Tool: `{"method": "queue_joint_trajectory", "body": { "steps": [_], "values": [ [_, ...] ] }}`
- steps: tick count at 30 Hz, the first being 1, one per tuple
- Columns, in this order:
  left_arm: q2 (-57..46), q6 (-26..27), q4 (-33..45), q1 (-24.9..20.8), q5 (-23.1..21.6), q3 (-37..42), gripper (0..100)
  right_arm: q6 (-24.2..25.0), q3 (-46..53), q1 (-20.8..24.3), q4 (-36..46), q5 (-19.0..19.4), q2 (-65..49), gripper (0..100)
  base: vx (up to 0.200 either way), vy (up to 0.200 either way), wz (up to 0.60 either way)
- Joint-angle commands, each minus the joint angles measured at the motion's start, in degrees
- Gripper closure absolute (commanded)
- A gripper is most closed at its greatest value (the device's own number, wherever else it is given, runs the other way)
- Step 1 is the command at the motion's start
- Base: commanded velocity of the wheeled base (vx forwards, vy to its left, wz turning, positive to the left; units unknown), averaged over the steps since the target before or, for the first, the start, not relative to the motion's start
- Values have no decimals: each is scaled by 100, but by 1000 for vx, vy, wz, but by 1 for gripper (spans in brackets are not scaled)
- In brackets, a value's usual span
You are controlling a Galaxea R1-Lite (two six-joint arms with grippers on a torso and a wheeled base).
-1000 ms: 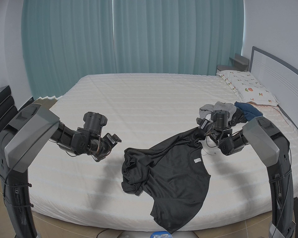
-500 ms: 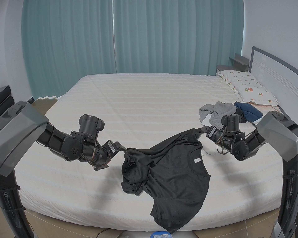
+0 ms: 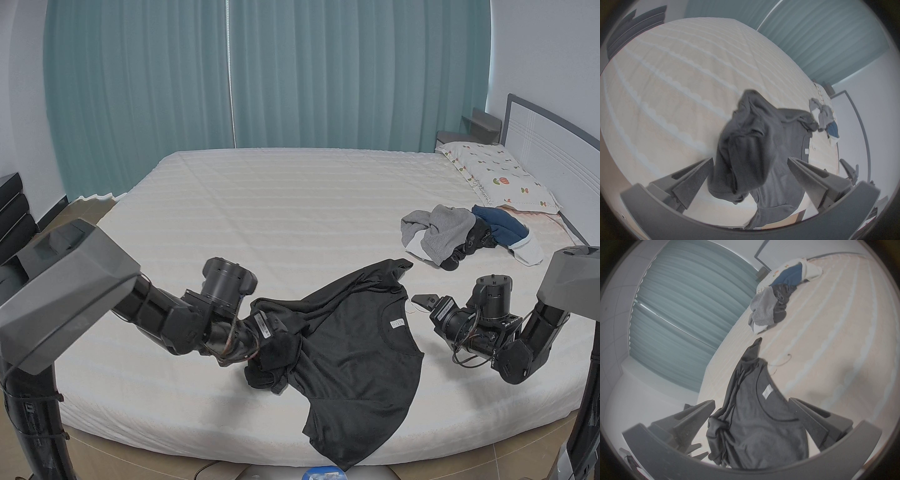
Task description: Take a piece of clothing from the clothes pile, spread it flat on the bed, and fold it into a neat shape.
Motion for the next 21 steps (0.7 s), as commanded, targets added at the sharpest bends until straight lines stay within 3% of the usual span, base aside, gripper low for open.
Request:
{"method": "queue_joint_trajectory", "body": {
  "steps": [1, 9, 10, 17, 21],
  "values": [
    [246, 0, 12, -215, 55, -56, 0, 42, 366, 65, -31, 37, -247, 0, 0, 0, 0],
    [290, -8, -5, -241, 372, -56, 0, 42, 383, 91, -31, 28, -299, 0, 0, 0, 0],
    [298, -8, 3, -250, 380, -56, 100, 42, 383, 100, -31, 20, -299, 0, 0, 0, 0],
    [360, 0, 3, -303, 459, -56, 100, 33, 409, 162, -31, -15, -387, 0, 0, 0, 0],
    [298, 0, -14, -241, 758, -135, 100, 33, 409, 162, -31, -15, -352, 0, 0, 0, 0]
  ]
}}
